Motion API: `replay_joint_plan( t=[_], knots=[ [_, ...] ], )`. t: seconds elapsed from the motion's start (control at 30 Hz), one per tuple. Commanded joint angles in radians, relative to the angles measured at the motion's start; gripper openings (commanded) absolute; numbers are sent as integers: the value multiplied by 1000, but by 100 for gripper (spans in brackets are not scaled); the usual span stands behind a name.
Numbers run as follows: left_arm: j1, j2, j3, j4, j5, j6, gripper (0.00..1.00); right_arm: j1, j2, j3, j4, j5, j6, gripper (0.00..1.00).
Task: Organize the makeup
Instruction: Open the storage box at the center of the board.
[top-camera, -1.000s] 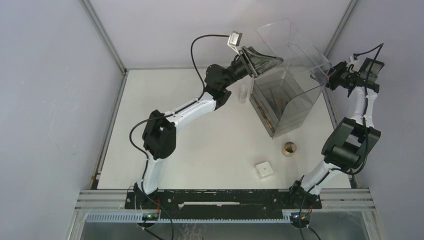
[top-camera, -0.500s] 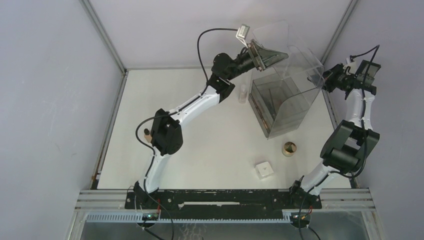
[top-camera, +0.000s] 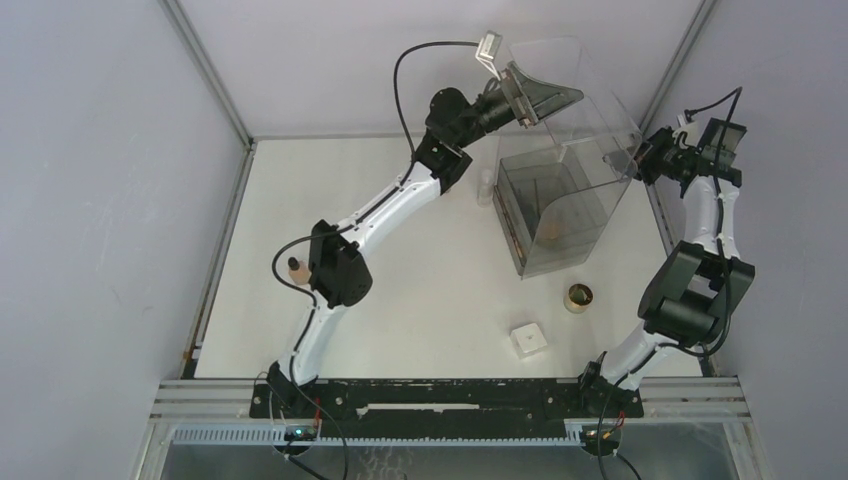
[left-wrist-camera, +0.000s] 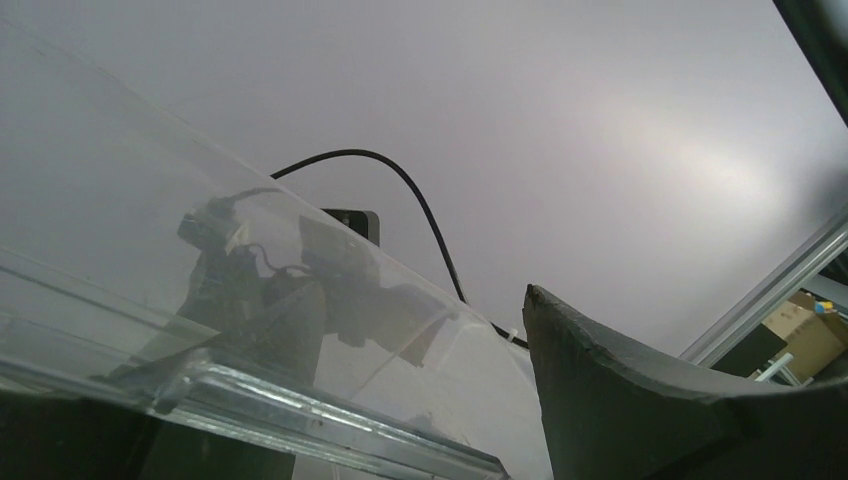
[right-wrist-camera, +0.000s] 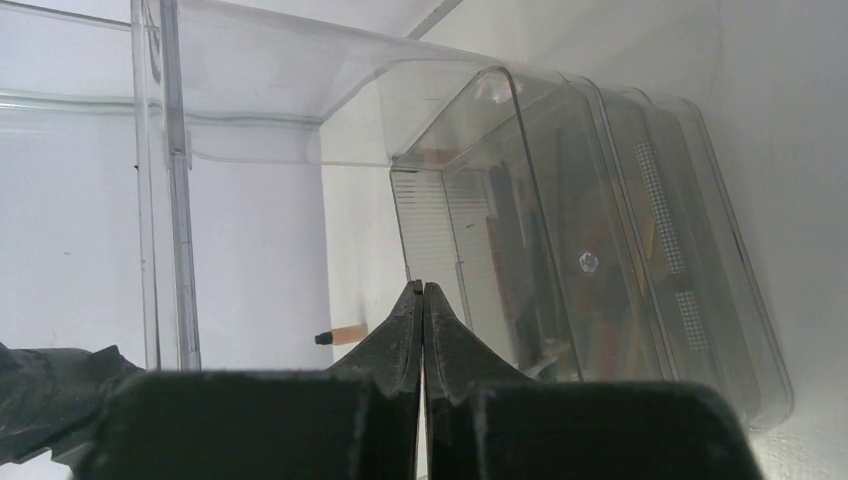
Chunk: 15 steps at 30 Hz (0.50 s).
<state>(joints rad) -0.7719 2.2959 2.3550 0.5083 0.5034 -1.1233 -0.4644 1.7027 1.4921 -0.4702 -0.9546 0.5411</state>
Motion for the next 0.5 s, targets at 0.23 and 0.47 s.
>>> replay_joint_plan(
  t=[0.23,0.47],
  knots=[
    [-27,12,124,-178,-57,92,77,30,-134,-2,-69,74,-50,19],
    [-30,23,141,-182,-74,85,78,-75,-296,15,-85,288,-35,54]
  ],
)
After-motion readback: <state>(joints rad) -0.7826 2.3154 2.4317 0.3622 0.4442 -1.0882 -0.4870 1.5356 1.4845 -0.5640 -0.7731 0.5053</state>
